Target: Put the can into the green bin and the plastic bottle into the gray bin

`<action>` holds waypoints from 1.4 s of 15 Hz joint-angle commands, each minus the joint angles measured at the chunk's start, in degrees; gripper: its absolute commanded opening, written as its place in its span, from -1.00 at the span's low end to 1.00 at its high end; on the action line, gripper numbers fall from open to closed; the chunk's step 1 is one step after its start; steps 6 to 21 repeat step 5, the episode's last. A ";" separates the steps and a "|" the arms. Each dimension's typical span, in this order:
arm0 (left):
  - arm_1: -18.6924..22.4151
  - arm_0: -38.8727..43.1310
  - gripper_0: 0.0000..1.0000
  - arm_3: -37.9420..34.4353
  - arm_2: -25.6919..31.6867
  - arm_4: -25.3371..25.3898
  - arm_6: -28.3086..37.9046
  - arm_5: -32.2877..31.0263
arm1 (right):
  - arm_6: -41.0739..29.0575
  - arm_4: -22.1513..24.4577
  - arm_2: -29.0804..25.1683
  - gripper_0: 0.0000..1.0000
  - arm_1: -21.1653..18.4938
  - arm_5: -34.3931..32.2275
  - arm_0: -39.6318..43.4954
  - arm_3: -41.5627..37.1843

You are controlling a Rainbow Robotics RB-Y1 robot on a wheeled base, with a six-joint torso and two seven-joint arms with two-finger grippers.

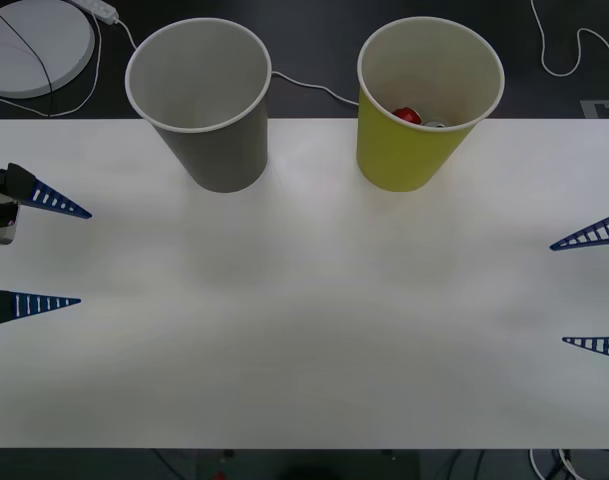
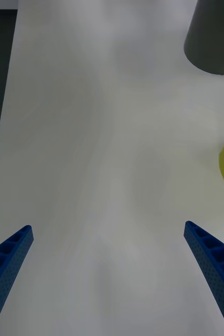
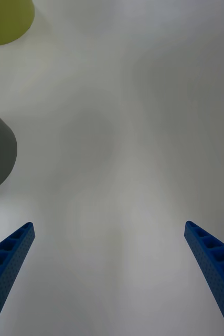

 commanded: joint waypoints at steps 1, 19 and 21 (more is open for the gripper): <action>0.00 0.00 1.00 0.00 0.00 0.00 0.00 0.00 | 0.50 -0.01 0.18 1.00 0.09 0.00 0.03 0.02; 0.00 0.00 1.00 0.00 0.00 0.00 0.00 0.00 | 0.50 -0.01 0.18 1.00 0.09 0.00 0.03 0.02; 0.00 0.00 1.00 0.00 0.00 0.00 0.00 0.00 | 0.50 -0.01 0.18 1.00 0.09 0.00 0.03 0.02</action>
